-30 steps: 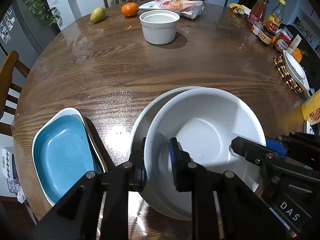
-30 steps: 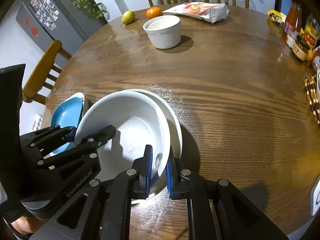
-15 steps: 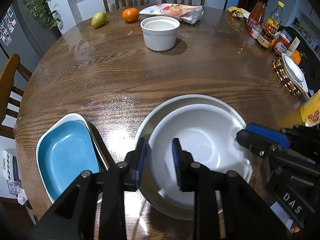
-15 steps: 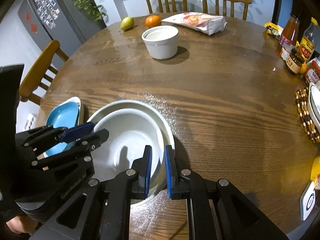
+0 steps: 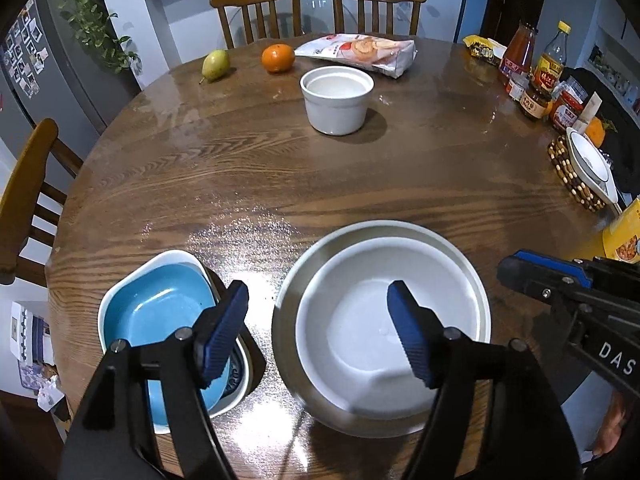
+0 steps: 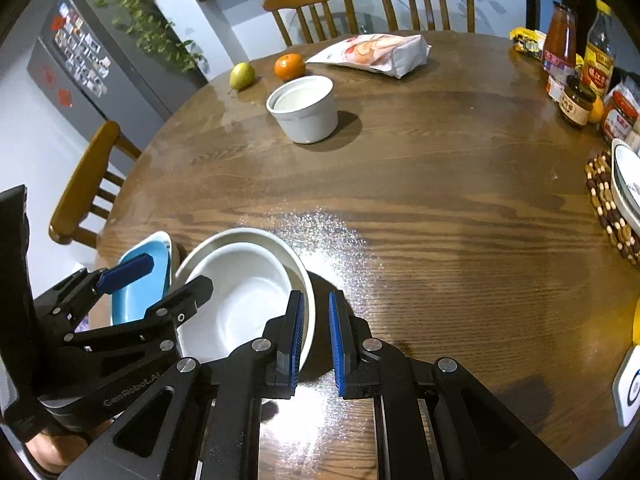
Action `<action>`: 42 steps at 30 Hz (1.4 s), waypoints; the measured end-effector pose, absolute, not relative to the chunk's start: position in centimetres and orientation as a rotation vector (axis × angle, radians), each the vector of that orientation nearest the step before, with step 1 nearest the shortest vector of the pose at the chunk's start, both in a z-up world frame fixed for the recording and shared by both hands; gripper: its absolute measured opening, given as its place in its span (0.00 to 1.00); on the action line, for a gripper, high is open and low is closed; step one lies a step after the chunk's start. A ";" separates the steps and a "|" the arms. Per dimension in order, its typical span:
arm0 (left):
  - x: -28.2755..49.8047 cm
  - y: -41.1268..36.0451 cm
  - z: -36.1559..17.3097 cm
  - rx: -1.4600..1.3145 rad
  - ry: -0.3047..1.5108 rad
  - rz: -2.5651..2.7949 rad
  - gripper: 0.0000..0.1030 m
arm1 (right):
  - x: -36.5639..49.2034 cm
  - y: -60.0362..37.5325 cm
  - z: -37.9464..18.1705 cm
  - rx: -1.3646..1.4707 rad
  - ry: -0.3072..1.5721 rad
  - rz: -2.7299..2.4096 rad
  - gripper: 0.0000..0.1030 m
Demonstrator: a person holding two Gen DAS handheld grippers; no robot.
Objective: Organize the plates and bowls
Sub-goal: 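Withdraw the right gripper from the nested bowls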
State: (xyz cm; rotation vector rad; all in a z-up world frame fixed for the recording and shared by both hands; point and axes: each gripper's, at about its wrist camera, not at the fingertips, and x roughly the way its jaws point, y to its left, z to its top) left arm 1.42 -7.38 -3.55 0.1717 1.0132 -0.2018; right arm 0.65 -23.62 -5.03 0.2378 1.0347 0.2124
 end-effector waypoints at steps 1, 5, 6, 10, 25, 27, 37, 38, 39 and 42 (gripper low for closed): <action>1.5 -7.3 -3.5 0.171 1.012 -0.200 0.74 | 0.6 -23.7 -5.0 0.241 1.035 0.212 0.12; 1.5 -7.1 -3.3 0.171 1.002 -0.194 0.78 | 0.7 -23.8 -4.8 0.273 1.032 0.224 0.36; 1.6 -7.1 -3.2 0.170 0.999 -0.192 0.78 | 0.6 -23.9 -4.7 0.282 1.025 0.223 0.40; 1.8 -6.9 -2.8 0.172 0.979 -0.178 0.84 | 0.5 -24.2 -4.1 0.294 0.997 0.215 0.47; 3.2 -6.6 -2.1 0.156 0.956 -0.178 0.99 | 1.3 -25.8 -2.7 0.336 0.954 0.205 0.60; 3.5 -6.5 -2.1 0.154 0.958 -0.180 0.99 | 1.5 -26.1 -2.7 0.345 0.955 0.202 0.60; 6.7 -6.0 -0.6 0.133 0.967 -0.198 0.99 | 3.3 -26.9 -1.2 0.324 0.939 0.169 0.60; 7.2 -5.8 -0.3 0.127 0.966 -0.195 0.99 | 3.6 -26.9 -0.7 0.318 0.929 0.168 0.60; 7.8 -5.6 0.1 0.122 0.961 -0.188 0.99 | 3.9 -26.9 -0.5 0.313 0.924 0.169 0.60; 9.2 -5.4 1.1 0.118 0.941 -0.178 0.99 | 4.9 -27.0 0.1 0.301 0.911 0.157 0.60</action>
